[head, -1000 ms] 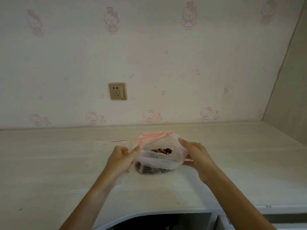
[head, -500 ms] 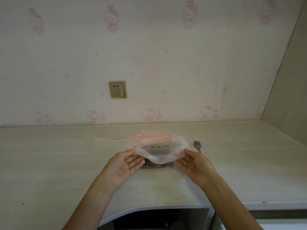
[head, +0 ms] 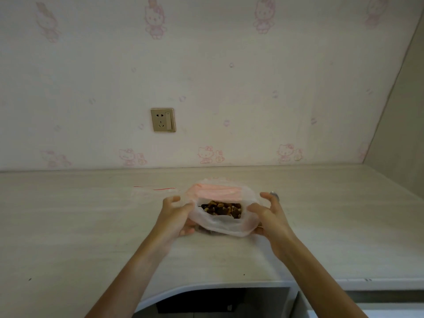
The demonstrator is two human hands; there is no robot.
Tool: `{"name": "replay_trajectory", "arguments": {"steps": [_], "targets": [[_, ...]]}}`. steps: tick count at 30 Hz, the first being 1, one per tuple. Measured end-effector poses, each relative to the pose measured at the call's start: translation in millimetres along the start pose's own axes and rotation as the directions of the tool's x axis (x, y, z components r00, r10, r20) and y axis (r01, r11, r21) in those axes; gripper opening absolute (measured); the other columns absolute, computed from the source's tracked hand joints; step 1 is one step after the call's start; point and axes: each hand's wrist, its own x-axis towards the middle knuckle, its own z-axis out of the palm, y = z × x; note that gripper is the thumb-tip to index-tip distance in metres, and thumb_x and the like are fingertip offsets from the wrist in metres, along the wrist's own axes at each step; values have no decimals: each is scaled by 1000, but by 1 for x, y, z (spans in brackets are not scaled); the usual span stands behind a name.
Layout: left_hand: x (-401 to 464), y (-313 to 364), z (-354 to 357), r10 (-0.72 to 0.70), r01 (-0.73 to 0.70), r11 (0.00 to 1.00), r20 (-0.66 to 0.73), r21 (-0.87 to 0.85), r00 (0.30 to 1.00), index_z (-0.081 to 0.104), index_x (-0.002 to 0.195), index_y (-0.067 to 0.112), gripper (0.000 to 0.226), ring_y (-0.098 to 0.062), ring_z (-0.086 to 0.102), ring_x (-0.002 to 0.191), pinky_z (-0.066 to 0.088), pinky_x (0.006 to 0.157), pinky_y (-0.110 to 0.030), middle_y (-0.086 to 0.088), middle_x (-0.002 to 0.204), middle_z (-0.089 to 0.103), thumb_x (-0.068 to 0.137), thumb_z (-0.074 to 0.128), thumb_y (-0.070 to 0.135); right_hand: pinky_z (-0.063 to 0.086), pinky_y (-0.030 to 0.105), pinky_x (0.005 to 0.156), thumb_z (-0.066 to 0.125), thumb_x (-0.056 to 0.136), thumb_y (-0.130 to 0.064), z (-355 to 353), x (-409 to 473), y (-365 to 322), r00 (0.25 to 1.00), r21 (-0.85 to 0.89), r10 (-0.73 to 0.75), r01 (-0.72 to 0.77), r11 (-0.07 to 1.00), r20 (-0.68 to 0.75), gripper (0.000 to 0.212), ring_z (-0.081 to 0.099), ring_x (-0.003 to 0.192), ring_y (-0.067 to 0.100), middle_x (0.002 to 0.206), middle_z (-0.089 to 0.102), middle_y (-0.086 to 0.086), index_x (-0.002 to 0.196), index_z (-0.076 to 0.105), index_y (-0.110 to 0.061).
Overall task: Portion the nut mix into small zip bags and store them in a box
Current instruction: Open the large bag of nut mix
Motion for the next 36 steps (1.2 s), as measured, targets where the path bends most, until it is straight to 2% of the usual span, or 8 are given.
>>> {"name": "replay_trajectory", "arguments": {"steps": [6, 10, 16, 20, 24, 27, 29, 36], "targets": [[3, 10, 7, 169, -171, 973, 25, 157, 985, 62, 129, 32, 35, -18, 70, 104, 65, 71, -34, 3, 125, 66, 95, 69, 37, 60, 26, 60, 70, 93, -44, 11, 9, -10, 977, -278, -204, 215, 936, 70, 22, 68, 90, 5, 97, 69, -14, 112, 59, -44], [11, 11, 13, 66, -66, 998, -4, 0, 998, 74, 104, 16, 23, -22, 76, 93, 66, 72, -37, -8, 105, 77, 98, 65, 37, 50, 24, 60, 60, 99, -46, 18, 16, -9, 971, -327, -237, 229, 917, 16, 35, 66, 76, 13, 79, 70, 2, 94, 69, -13], [32, 17, 14, -137, 132, 965, -5, -225, 991, 71, 105, 10, 17, -26, 73, 85, 62, 71, -40, -12, 108, 72, 96, 69, 24, 50, 28, 67, 55, 102, -42, 30, 26, -4, 998, -138, -52, 46, 989, -37, 33, 66, 84, 17, 89, 72, 5, 92, 71, -15], [43, 26, 19, -221, 212, 923, 9, -320, 975, 64, 84, 6, 17, -26, 68, 56, 54, 67, -36, -12, 64, 68, 96, 59, 16, 48, 32, 66, 56, 102, -37, 35, 37, -5, 987, 78, 139, -133, 988, -84, 29, 67, 89, 20, 93, 72, 7, 99, 70, -12], [49, 19, 26, -230, 211, 913, -13, -349, 973, 57, 79, 5, 13, -28, 57, 77, 48, 81, -38, -14, 80, 57, 91, 53, 8, 54, 34, 74, 55, 103, -37, 33, 45, -1, 959, 240, 264, -232, 943, -108, 33, 67, 87, 23, 83, 68, 9, 97, 66, -6], [51, 10, 27, -195, 189, 945, 1, -267, 981, 64, 85, 5, 12, -31, 62, 78, 50, 83, -41, -18, 86, 64, 92, 59, 14, 50, 40, 101, 51, 106, -36, 29, 52, 1, 952, 324, 307, -288, 901, -8, 36, 63, 93, 27, 75, 56, 7, 80, 57, -10], [53, 6, 26, -169, 165, 969, -7, -182, 986, 67, 102, 4, 21, -33, 67, 95, 55, 95, -44, -19, 103, 69, 95, 63, 24, 51, 40, 93, 50, 106, -35, 28, 52, -3, 962, 255, 271, -253, 933, -36, 35, 63, 90, 28, 80, 59, 8, 80, 54, -13], [43, 2, 10, 347, -255, 809, -80, 530, 934, 52, 130, 21, 43, -16, 59, 105, 46, 88, -34, 4, 120, 58, 101, 55, 52, 57, 45, 86, 44, 105, -45, 10, 35, -21, 991, -454, -98, 47, 890, -91, 40, 63, 83, 25, 88, 61, 9, 86, 53, -11]]}}
